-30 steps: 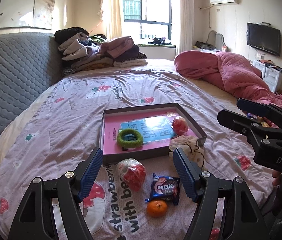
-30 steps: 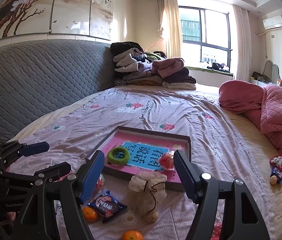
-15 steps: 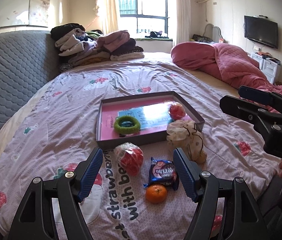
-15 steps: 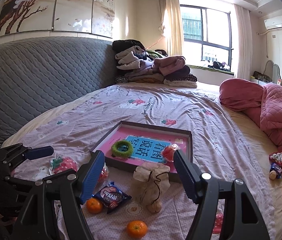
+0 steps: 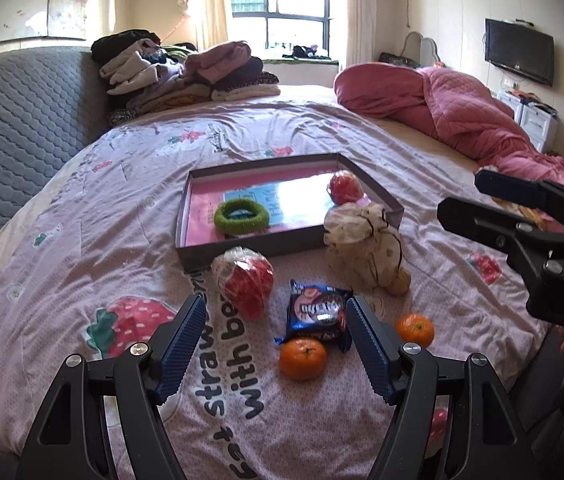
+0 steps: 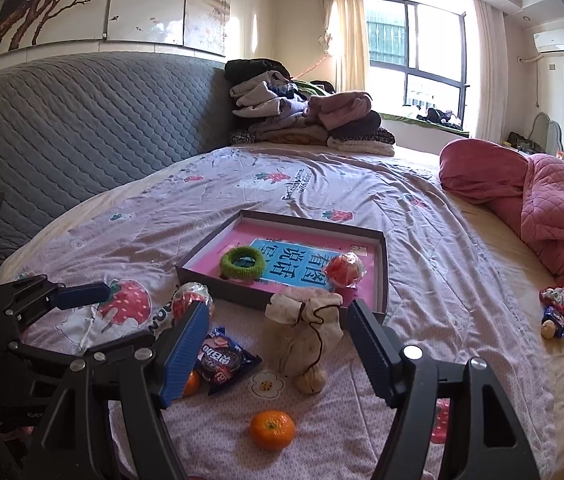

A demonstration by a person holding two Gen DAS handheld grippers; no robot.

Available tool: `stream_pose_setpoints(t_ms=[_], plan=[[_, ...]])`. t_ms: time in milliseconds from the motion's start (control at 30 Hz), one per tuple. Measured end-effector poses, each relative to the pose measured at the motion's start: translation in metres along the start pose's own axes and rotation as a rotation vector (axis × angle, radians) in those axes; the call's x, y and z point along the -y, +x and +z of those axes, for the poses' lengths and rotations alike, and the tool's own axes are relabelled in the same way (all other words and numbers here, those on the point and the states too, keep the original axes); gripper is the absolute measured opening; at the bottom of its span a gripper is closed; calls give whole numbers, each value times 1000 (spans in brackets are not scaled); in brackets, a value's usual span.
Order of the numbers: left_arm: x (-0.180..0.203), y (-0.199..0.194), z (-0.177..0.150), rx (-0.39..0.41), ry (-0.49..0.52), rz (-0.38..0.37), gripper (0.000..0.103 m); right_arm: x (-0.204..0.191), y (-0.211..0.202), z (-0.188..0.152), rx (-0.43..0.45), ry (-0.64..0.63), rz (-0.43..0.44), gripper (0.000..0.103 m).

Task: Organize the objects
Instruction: 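Withdraw both tools from the box back toward the remaining items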

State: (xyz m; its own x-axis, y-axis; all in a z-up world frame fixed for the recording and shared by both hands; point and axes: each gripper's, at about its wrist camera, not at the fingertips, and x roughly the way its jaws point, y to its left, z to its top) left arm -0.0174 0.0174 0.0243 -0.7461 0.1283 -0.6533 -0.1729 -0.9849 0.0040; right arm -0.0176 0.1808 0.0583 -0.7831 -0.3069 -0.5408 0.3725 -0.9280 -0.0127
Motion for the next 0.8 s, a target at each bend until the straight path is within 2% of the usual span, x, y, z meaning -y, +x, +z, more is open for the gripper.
stream_pose_setpoints(t_ms=[800], plan=[[3, 17, -23, -96, 28, -17, 74, -1, 8, -25, -73, -3, -1, 71]])
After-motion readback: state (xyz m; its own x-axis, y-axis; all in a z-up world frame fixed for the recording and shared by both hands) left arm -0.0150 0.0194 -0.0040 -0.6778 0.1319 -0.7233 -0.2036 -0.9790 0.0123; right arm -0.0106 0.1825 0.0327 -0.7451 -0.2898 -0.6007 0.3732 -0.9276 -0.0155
